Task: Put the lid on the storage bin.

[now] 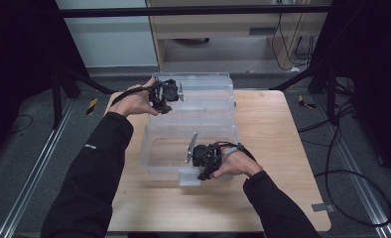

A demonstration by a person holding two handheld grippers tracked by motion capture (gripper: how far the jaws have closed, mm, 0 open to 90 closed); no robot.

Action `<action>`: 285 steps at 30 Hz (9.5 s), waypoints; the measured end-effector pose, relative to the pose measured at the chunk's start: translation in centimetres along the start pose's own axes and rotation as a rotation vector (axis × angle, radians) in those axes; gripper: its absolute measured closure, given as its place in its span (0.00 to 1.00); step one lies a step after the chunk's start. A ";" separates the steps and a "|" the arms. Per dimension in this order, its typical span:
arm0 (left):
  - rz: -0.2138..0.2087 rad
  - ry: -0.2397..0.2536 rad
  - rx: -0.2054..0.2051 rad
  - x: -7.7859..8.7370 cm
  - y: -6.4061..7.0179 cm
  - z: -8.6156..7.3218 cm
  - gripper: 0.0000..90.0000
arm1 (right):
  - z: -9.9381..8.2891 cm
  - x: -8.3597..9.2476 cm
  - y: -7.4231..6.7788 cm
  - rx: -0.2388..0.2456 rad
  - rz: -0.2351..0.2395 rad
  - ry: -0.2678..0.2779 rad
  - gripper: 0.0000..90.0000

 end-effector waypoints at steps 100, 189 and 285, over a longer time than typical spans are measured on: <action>0.086 0.066 -0.114 6.4 10.4 -0.7 0.93 | -0.3 -0.1 -0.7 -0.070 -0.042 0.027 0.71; 0.056 0.074 -0.066 6.7 13.8 -1.5 0.91 | -6.1 11.8 1.9 -0.521 -0.390 0.681 1.00; 0.188 0.478 0.742 7.8 14.9 -12.3 0.99 | -10.4 10.5 2.5 -0.659 -0.499 0.679 1.00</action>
Point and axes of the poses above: each handheld gripper's, and its own axes: x roughly backward along the jaws, z roughly out of its top, y roughly to its right, the point moved 2 cm from there along -x, roughly forward along the jaws, and after that the axes turned 2 degrees about y, right-handed, at the moved point
